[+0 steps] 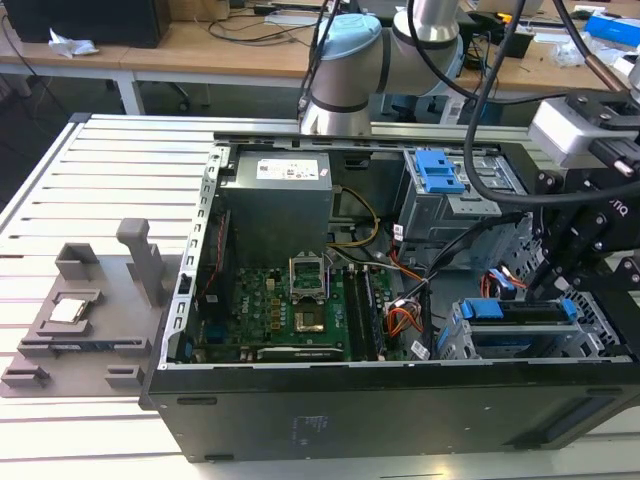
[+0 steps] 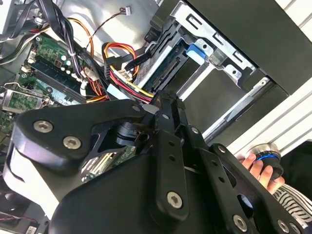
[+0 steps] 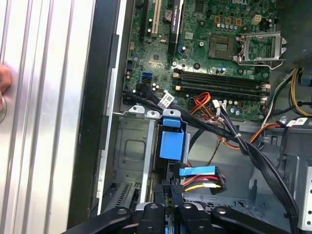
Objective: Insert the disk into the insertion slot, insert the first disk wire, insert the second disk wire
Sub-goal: 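Insert the first disk wire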
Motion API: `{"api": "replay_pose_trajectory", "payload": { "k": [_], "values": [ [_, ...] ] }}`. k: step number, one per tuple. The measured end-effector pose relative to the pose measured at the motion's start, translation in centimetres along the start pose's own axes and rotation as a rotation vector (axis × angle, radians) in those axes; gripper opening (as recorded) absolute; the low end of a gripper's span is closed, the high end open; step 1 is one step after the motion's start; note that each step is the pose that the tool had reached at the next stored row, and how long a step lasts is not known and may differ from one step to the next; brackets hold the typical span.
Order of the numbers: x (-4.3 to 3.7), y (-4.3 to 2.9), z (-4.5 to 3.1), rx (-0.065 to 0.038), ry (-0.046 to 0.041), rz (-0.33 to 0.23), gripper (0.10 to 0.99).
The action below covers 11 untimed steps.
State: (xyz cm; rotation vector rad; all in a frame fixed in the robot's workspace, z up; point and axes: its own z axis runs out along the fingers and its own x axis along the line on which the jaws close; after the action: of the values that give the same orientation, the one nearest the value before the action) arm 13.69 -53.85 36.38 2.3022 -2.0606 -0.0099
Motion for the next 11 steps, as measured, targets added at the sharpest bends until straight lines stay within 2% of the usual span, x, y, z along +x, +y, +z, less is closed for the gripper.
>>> {"api": "replay_pose_trajectory", "payload": {
  "k": [11],
  "values": [
    [0.63, 0.01, 0.63, 0.000, -0.0003, 0.007, 0.169]
  ]
}}
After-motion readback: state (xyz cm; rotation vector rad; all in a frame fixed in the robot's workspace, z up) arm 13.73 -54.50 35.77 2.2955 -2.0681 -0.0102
